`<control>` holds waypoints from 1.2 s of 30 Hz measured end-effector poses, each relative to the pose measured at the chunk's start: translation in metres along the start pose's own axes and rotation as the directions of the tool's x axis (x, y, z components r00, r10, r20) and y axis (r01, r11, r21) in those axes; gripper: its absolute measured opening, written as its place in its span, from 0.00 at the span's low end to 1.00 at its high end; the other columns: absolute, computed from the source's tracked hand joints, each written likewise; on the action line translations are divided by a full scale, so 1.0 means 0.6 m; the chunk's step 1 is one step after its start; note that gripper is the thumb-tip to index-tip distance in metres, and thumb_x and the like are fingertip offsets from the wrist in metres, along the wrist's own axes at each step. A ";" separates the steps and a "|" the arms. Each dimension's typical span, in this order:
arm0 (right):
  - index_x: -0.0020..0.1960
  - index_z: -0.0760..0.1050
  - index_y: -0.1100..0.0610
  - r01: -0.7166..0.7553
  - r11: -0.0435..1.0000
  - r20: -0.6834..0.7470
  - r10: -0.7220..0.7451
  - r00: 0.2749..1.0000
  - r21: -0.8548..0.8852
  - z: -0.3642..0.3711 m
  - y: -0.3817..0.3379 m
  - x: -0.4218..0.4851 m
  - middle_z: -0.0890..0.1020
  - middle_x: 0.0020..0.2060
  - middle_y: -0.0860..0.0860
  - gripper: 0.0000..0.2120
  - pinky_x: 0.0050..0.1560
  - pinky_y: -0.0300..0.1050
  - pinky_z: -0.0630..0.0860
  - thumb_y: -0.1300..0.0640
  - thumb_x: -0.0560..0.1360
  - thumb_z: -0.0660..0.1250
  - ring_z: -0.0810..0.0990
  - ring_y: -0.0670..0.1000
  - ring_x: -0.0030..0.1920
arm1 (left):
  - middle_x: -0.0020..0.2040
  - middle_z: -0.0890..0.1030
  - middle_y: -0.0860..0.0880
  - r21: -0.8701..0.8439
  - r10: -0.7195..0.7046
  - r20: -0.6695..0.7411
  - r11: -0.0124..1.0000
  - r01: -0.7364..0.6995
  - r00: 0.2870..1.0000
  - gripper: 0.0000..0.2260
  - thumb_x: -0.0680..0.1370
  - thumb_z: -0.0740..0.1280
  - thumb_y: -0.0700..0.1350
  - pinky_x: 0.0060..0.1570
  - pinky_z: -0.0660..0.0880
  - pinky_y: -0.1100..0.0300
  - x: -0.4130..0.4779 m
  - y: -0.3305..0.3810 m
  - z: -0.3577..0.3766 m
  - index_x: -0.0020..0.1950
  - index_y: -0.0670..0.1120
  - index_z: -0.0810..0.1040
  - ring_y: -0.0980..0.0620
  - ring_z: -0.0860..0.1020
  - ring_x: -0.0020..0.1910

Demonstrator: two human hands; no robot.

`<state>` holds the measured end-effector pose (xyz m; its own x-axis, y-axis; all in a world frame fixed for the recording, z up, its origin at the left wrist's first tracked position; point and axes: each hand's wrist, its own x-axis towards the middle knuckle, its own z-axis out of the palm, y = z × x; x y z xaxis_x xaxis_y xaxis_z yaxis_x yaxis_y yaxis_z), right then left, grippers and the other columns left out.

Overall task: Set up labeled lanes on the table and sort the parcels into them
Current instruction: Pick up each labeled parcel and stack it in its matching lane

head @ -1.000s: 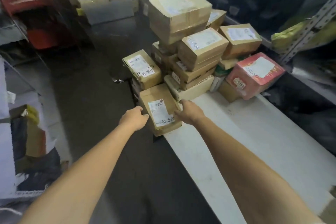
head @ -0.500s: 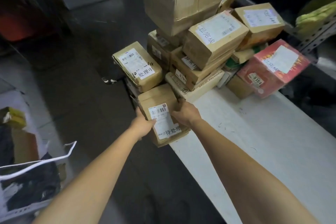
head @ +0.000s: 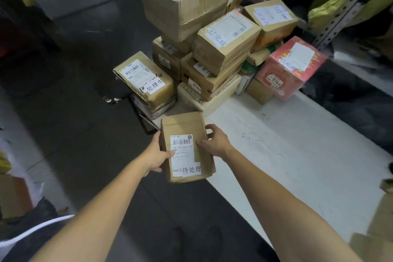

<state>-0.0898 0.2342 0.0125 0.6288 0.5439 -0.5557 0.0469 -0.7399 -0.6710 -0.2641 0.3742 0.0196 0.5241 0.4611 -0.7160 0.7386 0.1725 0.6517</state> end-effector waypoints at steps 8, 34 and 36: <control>0.69 0.66 0.49 -0.121 0.974 -0.115 0.145 0.983 0.194 -0.061 0.071 -0.106 0.80 0.57 0.52 0.29 0.51 0.60 0.83 0.53 0.72 0.74 0.81 0.56 0.56 | 0.67 0.74 0.52 0.072 0.065 0.191 0.994 -0.080 0.979 0.38 0.79 0.70 0.41 0.56 0.77 0.38 -0.051 0.043 0.066 0.79 0.64 0.50 0.46 0.75 0.65; 0.68 0.67 0.51 0.025 0.811 -0.594 0.407 0.694 0.584 -0.418 0.342 -0.596 0.80 0.55 0.50 0.28 0.45 0.56 0.83 0.56 0.73 0.76 0.81 0.54 0.56 | 0.64 0.79 0.45 0.280 0.276 0.666 0.768 -0.576 0.693 0.33 0.79 0.70 0.45 0.54 0.79 0.36 -0.359 0.290 0.537 0.77 0.65 0.57 0.38 0.81 0.56; 0.67 0.68 0.50 0.021 0.798 -0.587 0.426 0.688 0.602 -0.424 0.377 -0.625 0.81 0.57 0.52 0.27 0.48 0.59 0.83 0.56 0.72 0.76 0.81 0.55 0.56 | 0.65 0.78 0.44 0.289 0.262 0.675 0.767 -0.573 0.690 0.33 0.79 0.70 0.46 0.54 0.80 0.36 -0.384 0.275 0.571 0.77 0.64 0.57 0.38 0.81 0.56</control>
<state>-0.1178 -0.2378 0.1938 0.9087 -0.1730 -0.3798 -0.4170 -0.3408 -0.8426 -0.1179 -0.0016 0.2067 0.8412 -0.2238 -0.4922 0.3883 -0.3834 0.8380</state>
